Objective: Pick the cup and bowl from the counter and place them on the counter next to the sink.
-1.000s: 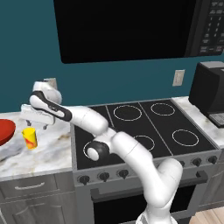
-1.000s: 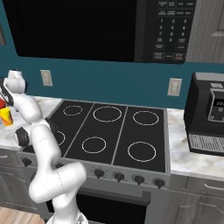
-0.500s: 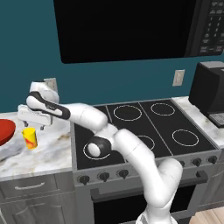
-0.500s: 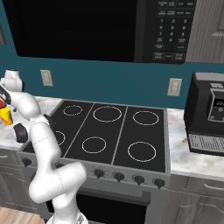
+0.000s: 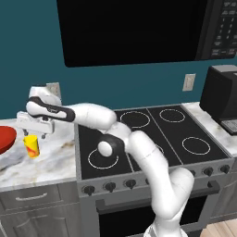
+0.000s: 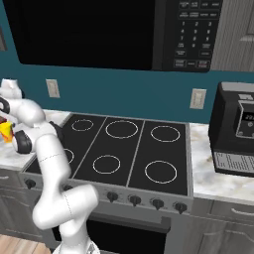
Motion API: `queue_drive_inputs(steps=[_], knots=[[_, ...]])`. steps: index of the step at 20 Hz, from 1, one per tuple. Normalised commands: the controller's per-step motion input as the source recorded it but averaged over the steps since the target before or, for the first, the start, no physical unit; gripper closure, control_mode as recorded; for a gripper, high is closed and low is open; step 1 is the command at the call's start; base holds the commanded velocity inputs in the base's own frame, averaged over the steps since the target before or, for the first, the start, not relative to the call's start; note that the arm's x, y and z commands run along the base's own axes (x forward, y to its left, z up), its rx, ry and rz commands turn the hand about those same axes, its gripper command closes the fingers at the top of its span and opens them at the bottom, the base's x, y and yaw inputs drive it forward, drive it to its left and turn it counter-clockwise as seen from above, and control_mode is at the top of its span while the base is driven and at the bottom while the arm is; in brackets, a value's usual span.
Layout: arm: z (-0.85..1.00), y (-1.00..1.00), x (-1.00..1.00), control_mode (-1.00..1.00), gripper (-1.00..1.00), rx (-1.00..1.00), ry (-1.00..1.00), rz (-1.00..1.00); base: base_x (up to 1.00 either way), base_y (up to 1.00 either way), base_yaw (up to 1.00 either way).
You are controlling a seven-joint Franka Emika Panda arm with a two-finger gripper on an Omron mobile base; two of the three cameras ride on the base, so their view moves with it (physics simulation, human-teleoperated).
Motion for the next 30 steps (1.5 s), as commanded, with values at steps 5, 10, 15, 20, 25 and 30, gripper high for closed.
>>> queue_drive_inputs(steps=[5,10,15,20,25,30], knots=[[-0.07,-0.13,-0.01,-1.0,-1.0,0.0,0.0,0.0,0.0,0.0,0.0],[-0.02,-0.25,0.01,-1.0,-1.0,0.0,0.0,0.0,0.0,0.0,0.0],[0.0,-0.08,0.0,-1.0,-1.0,0.0,0.0,0.0,0.0,0.0,0.0],[0.0,0.0,0.0,-1.0,-1.0,0.0,0.0,0.0,0.0,0.0,0.0],[0.0,0.03,0.04,-1.0,-1.0,0.0,0.0,0.0,0.0,0.0,0.0],[0.06,0.13,0.25,-1.0,-1.0,0.0,0.0,0.0,0.0,0.0,0.0]])
